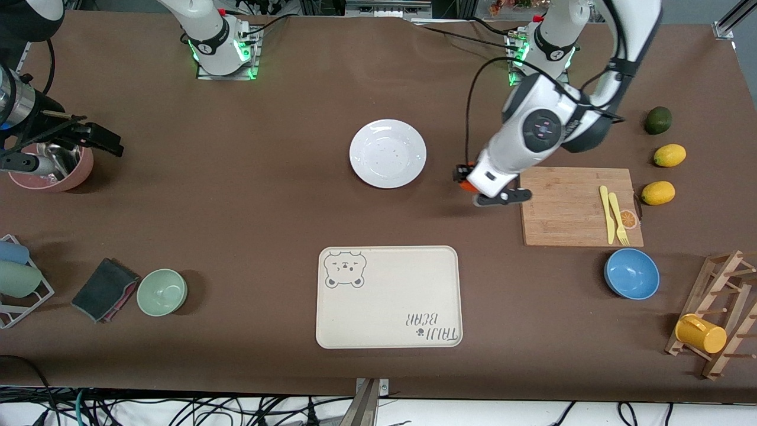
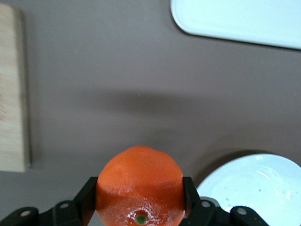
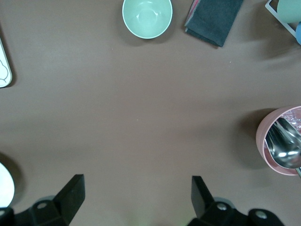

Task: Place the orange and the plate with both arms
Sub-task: 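Carry the orange with the left gripper over the white plate, then open the left gripper to release the orange onto the plate, then raise the left gripper away while the right gripper reaches the plate rim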

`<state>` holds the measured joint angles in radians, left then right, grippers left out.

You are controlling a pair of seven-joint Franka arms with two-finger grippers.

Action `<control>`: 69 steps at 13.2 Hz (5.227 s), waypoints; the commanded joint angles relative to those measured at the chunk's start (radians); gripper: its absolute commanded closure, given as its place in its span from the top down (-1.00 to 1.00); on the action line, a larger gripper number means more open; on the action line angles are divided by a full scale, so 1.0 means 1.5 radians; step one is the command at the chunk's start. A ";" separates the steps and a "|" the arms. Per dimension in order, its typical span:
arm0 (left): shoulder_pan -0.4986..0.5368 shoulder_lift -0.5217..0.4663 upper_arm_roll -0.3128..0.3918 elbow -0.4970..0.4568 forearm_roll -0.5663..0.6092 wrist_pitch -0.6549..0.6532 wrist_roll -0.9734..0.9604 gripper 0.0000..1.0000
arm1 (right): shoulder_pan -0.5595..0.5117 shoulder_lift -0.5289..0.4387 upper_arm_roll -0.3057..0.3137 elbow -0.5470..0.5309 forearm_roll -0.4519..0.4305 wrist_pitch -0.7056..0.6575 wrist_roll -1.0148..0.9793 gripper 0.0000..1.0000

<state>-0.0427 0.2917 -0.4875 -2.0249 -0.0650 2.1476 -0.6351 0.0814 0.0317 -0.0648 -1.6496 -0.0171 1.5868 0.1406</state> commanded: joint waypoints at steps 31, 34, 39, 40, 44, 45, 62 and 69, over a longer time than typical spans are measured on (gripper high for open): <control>-0.131 0.015 0.006 0.037 -0.002 0.110 -0.234 0.99 | 0.010 0.062 0.007 -0.006 0.000 -0.005 -0.019 1.00; -0.064 0.001 0.010 0.154 -0.002 -0.077 -0.207 1.00 | 0.034 0.110 0.012 -0.006 0.059 0.002 -0.015 1.00; 0.053 -0.007 0.017 0.336 0.121 -0.344 -0.047 1.00 | 0.095 0.194 0.012 -0.006 0.187 0.069 0.009 1.00; 0.080 -0.018 0.017 0.348 0.121 -0.371 0.000 1.00 | 0.095 0.211 0.013 -0.009 0.196 0.081 0.010 1.00; 0.178 -0.054 0.015 0.348 0.113 -0.399 0.147 1.00 | 0.103 0.256 0.013 -0.019 0.323 0.115 0.011 1.00; 0.188 -0.057 0.015 0.348 0.110 -0.404 0.157 1.00 | 0.104 0.258 0.014 -0.029 0.355 0.120 0.010 1.00; -0.022 -0.131 0.311 0.312 0.026 -0.407 0.284 0.99 | 0.106 0.233 0.292 -0.426 0.924 0.635 -0.356 1.00; -0.022 -0.126 0.311 0.325 0.035 -0.394 0.285 1.00 | 0.139 0.298 0.304 -0.388 1.055 0.668 -0.452 0.73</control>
<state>-0.0792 0.1198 -0.0246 -1.5382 -0.0092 1.5522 -0.2290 0.2765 0.4622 0.3835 -2.2641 1.5305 2.5656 -0.5149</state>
